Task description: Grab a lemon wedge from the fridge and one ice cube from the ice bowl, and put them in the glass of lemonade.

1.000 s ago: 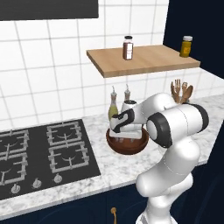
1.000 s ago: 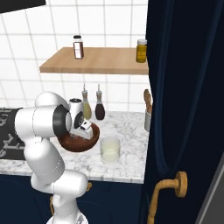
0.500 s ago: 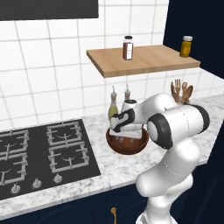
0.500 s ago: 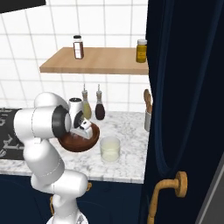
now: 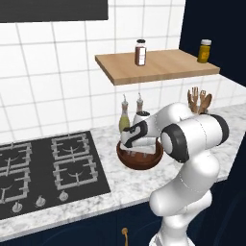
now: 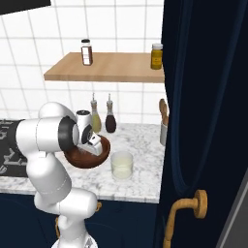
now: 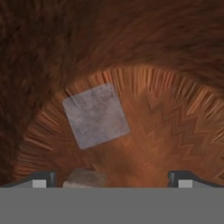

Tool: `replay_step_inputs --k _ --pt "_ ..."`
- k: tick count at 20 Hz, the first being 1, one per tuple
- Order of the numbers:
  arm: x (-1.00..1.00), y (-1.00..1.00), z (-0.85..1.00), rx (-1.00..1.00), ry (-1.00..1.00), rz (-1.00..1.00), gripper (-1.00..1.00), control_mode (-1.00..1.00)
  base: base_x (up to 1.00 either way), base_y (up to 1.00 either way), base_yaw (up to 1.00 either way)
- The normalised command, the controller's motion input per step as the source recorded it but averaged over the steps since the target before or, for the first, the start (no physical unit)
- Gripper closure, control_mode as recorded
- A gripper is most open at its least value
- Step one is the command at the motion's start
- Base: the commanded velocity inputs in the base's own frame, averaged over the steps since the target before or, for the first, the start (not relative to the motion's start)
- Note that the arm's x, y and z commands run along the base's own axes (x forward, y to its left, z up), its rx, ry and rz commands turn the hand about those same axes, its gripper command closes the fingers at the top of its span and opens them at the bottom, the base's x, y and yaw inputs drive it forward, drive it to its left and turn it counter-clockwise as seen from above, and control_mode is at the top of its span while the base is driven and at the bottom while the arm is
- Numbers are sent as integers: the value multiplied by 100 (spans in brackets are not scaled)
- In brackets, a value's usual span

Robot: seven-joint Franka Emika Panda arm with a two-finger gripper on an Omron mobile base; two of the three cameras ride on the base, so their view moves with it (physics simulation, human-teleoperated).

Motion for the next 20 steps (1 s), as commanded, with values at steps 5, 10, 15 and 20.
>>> replay_step_inputs --k 5,10,15,20 --pt "0 0 -12 0 0 -1 -100 -100 0 0 0" --pt "0 0 0 0 0 0 100 -100 0 0 0" --pt "0 0 0 0 0 0 100 -100 0 0 0" --pt "0 0 0 0 0 0 100 -100 0 0 0"
